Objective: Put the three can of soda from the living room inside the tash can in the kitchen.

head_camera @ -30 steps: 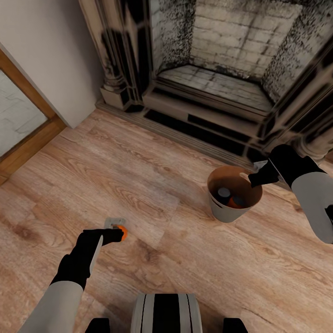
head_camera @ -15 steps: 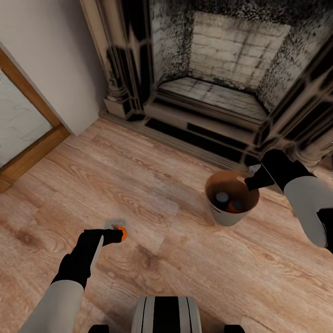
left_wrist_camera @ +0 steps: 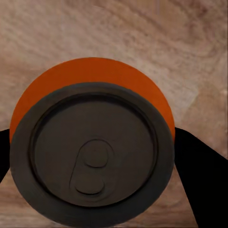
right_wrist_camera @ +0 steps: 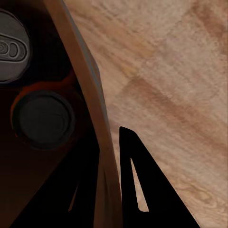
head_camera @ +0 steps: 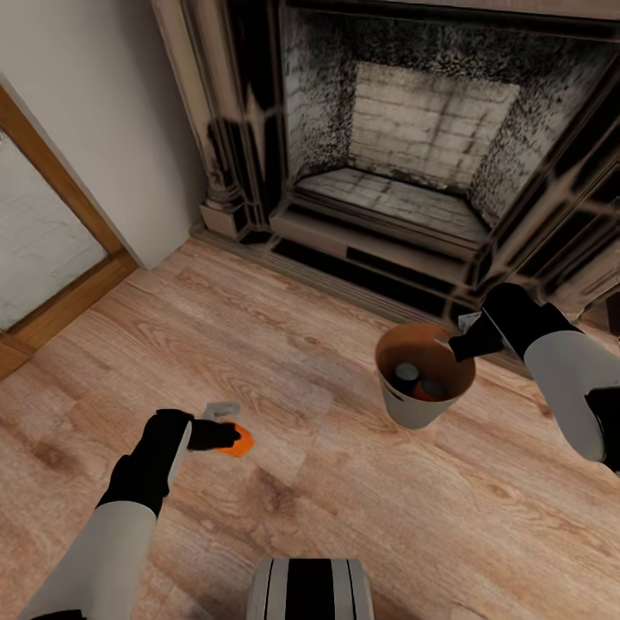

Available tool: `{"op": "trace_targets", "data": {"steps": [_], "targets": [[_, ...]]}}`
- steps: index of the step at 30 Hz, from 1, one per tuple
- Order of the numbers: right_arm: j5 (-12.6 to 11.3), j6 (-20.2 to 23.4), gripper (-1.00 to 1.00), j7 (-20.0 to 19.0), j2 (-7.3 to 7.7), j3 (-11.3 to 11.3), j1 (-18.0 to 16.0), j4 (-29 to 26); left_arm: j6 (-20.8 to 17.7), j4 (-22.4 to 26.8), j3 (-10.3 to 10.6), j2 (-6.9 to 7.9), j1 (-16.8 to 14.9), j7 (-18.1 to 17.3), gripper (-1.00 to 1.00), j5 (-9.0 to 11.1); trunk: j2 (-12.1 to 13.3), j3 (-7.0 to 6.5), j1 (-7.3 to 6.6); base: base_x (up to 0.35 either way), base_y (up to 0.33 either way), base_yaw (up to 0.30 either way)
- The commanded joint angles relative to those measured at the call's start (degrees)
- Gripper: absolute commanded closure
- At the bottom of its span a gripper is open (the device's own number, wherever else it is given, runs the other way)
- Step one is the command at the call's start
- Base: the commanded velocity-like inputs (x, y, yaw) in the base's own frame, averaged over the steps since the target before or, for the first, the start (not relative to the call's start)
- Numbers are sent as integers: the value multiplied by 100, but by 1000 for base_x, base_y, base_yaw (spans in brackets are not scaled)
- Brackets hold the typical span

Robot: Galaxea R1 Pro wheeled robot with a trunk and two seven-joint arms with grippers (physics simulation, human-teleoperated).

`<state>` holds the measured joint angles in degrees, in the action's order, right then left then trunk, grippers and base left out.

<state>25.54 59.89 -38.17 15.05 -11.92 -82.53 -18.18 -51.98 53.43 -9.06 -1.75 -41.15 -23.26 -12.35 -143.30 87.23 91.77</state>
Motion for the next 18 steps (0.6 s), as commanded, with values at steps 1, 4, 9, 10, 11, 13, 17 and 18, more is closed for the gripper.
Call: {"op": "trace_targets", "data": {"steps": [1, 4, 9, 10, 11, 13, 17, 18], "targets": [[-30, 11, 100, -34, -9, 3, 3, 10, -229, 3, 10, 32, -165, -272, 100, -54, 2, -22, -2, 0, 0, 0], [-31, 11, 100, -57, -113, -4, 15, 20, -711, -45, 17, 326, -683, -1119, 100, -72, 6, -89, -10, 0, 0, 0], [-50, 11, 100, -70, -264, -5, 33, 33, -802, -229, 30, 863, -1390, -2583, 100, -94, 206, -179, -120, 0, 0, 0], [-56, 11, 100, -73, -328, -1, 61, 43, -802, -363, 32, 983, -1577, -2922, 100, -100, 246, -197, -141, 0, 0, 0], [-58, 11, 100, -74, -358, 0, 81, 46, -802, -440, 33, 1039, -1671, -3076, 100, -104, 286, -214, -163, 0, 0, 0], [-59, 11, 100, -74, -466, -2, 156, 55, -802, -761, 46, 1226, -2064, -3592, 100, -113, 367, -250, -207, 0, 0, 0], [-58, 11, 100, -69, -696, -3, 265, 59, -802, -1293, 379, 1420, -2728, -4439, 100, -118, 527, -322, -295, 0, 0, 0], [-58, 11, 100, -69, -742, -3, 305, 60, -802, -1387, 508, 1437, -2861, -4623, 100, -116, 567, -340, -317, 0, 0, 0]]}}
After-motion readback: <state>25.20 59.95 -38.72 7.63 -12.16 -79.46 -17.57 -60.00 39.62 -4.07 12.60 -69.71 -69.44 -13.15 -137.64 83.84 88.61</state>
